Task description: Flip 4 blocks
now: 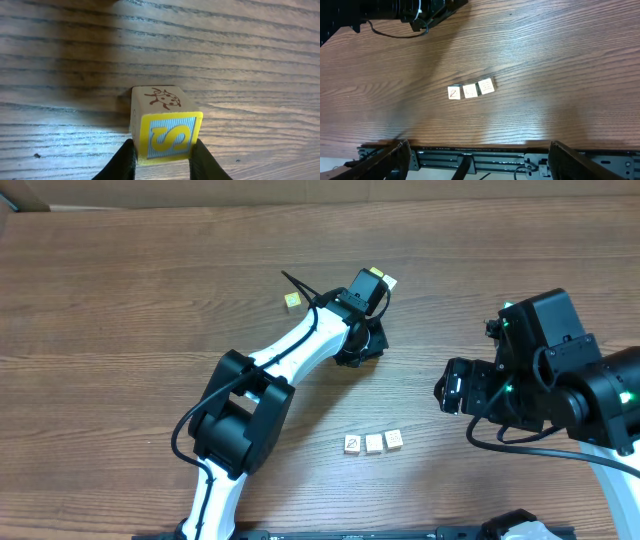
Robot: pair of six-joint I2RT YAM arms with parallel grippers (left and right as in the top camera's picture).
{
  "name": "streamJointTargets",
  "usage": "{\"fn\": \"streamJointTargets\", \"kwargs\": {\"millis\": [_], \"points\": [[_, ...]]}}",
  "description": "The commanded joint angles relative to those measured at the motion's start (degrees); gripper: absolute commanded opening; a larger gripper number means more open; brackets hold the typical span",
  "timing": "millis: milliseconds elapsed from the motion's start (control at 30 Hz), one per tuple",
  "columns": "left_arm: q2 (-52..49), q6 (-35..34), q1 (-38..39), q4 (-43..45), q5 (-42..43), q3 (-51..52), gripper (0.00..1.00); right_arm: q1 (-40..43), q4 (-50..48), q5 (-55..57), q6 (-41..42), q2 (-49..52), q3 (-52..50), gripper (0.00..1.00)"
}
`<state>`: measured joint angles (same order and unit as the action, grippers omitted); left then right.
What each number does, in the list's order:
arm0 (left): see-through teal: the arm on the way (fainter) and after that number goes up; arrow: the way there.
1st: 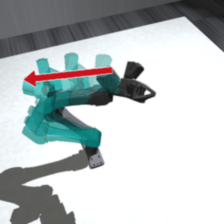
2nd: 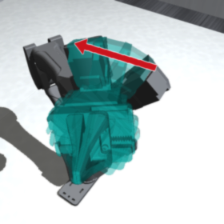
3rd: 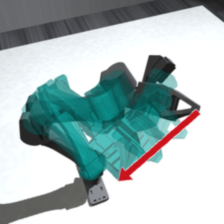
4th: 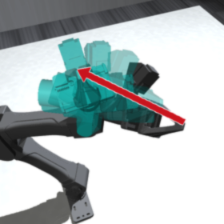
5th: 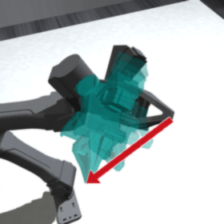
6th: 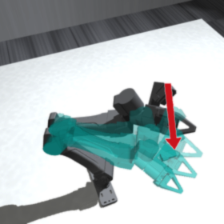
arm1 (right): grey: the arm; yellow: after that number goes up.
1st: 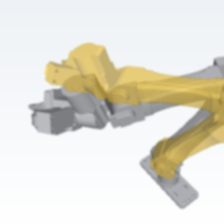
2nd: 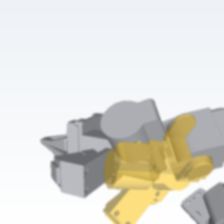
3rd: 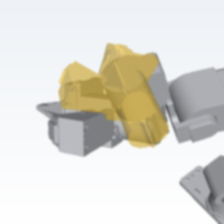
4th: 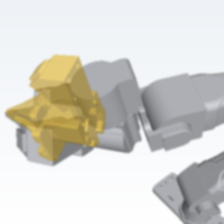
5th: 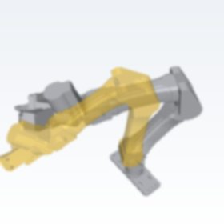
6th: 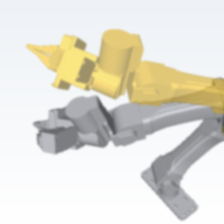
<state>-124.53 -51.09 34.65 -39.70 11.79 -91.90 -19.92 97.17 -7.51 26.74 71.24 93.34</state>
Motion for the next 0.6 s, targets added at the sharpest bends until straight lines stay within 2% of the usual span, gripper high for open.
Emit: {"fn": "streamJointTargets", "kwargs": {"millis": [0, 133, 267, 467, 567], "points": [[-0.61, 0.74, -1.25, -1.20, 0.11, -0.96, 0.20, 0.07, -0.11, -0.11, -0.44, -0.50, 1.22, 0.88], [-0.59, 4.44, -1.92, -3.89, -0.83, -1.70, 0.18, 0.07, -0.11, -0.11, -0.44, -0.50, 1.22, 0.88], [-0.35, 7.61, -2.01, -10.40, -6.38, -4.04, 0.18, 0.07, -0.13, -0.11, -0.44, -0.50, 1.22, 0.88], [1.55, 9.18, -1.77, -22.12, -12.46, -7.65, 0.05, 0.07, -0.11, -0.11, -0.42, -0.50, 1.22, 0.88], [3.58, 9.14, -1.16, -26.36, -17.84, -7.61, 0.05, 0.07, -0.11, -0.13, -0.42, -0.52, 1.25, 0.88]]}}
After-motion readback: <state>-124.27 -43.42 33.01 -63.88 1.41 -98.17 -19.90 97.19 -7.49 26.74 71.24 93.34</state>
